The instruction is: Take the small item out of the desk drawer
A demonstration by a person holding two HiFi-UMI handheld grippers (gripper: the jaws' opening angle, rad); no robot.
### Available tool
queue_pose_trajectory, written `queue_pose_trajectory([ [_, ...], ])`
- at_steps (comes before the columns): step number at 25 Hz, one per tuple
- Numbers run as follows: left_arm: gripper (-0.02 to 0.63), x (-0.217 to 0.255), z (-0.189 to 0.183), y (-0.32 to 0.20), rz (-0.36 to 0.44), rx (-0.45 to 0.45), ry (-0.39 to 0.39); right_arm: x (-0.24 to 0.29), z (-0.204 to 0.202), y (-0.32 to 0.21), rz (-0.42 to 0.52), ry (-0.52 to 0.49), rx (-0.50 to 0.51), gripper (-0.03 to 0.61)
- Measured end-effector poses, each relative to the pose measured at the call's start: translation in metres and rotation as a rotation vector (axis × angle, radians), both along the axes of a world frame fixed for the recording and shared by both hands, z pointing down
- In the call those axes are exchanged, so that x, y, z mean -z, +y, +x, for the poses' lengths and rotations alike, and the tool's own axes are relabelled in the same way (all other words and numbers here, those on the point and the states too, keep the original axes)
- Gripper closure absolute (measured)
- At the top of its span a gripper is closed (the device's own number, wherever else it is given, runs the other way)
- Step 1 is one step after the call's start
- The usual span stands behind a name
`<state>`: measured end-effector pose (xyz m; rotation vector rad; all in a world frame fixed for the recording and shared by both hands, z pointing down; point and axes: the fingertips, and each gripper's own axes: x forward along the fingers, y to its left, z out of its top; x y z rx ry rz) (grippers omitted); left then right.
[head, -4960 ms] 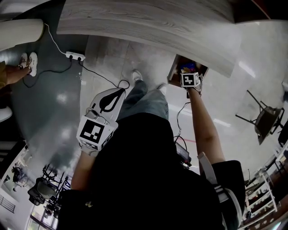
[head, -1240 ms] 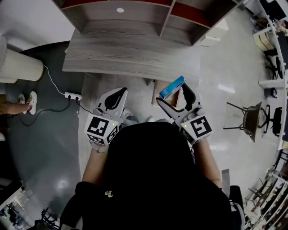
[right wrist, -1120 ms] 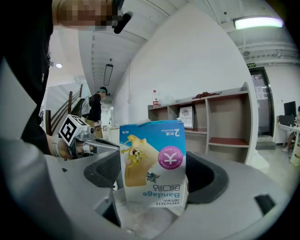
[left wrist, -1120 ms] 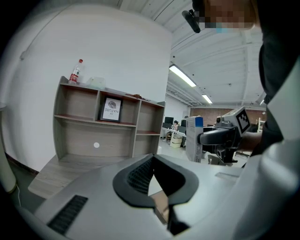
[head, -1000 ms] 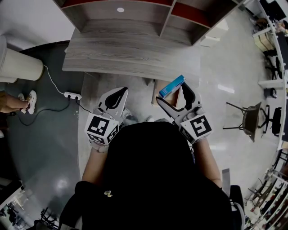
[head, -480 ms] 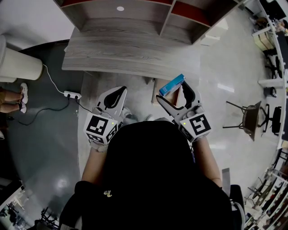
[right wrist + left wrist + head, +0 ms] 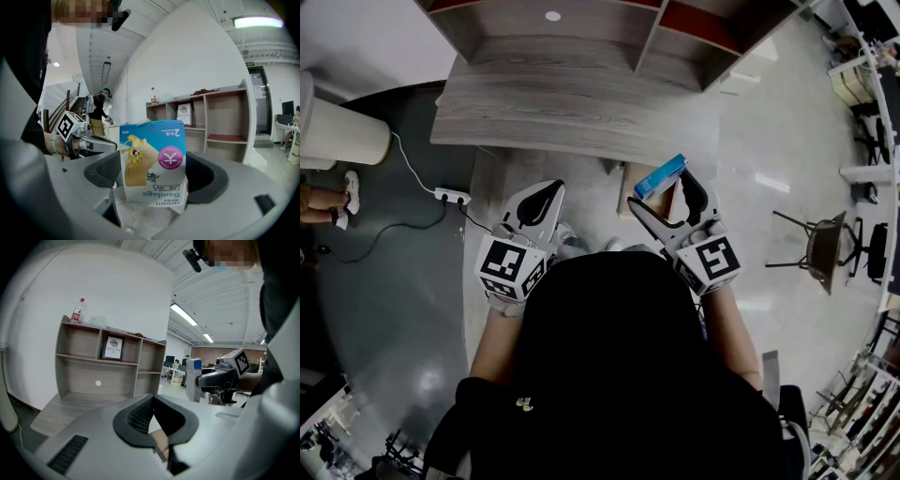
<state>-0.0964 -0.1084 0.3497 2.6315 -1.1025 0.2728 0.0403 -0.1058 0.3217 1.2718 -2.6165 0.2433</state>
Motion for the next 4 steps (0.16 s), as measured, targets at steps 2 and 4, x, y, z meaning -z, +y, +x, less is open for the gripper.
queue_pose_trajectory([
  [2,0.605,0.0,0.0006,0.0011,0.0,0.001,0.001,-0.0014,0.0012,0.0011,-0.002,0.001,0.001,0.152],
  [4,0.604,0.0004,0.0013,0.0024,0.0,0.001,0.003,-0.0024,0.0022,0.002,-0.004,0.003,0.002,0.152],
])
